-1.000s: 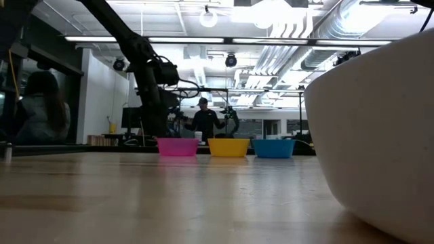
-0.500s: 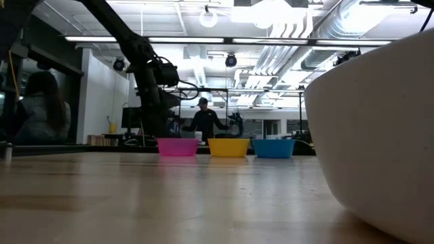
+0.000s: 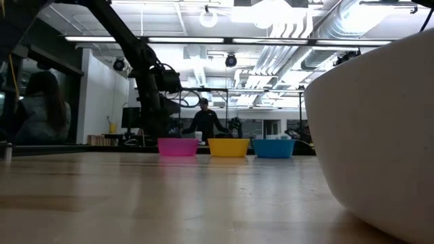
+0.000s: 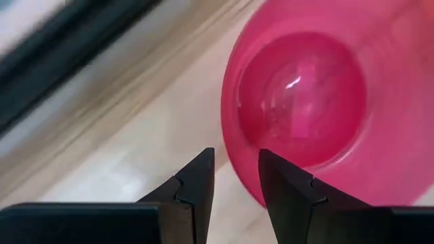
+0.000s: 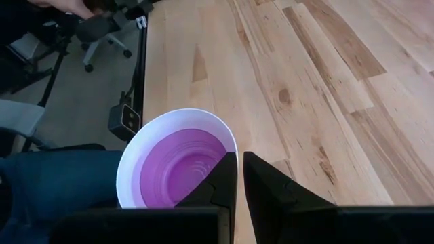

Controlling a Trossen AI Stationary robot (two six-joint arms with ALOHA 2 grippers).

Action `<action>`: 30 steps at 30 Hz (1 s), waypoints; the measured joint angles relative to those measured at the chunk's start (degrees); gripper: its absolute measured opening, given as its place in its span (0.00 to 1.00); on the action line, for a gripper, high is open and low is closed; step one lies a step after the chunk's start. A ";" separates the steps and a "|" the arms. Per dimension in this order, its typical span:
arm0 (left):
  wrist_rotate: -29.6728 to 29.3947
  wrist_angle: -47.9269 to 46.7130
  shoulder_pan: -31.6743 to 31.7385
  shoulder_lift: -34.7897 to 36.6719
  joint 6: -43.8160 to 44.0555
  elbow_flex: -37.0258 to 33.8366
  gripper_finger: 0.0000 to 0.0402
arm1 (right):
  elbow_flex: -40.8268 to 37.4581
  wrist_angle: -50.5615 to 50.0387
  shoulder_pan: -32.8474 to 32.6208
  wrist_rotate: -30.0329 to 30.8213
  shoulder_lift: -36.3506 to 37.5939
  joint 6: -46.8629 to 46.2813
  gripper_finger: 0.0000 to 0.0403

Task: Nest bowls inside each other
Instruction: Stack the red bowl on the violet bowl

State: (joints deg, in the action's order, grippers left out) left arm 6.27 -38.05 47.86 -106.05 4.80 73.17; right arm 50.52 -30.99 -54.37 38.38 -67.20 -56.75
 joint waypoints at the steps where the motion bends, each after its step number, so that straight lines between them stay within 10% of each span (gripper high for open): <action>1: 0.02 0.46 -0.23 -0.43 0.00 0.00 0.29 | 0.00 0.01 0.00 -0.01 0.00 0.00 0.05; 30: -0.90 -3.42 -0.66 -1.35 -1.51 5.22 0.29 | 0.00 0.06 0.00 -1.06 0.00 -0.44 0.05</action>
State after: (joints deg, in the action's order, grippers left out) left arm 5.37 -41.47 47.20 -107.39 3.29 78.39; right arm 50.52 -30.94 -54.37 37.32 -67.20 -57.19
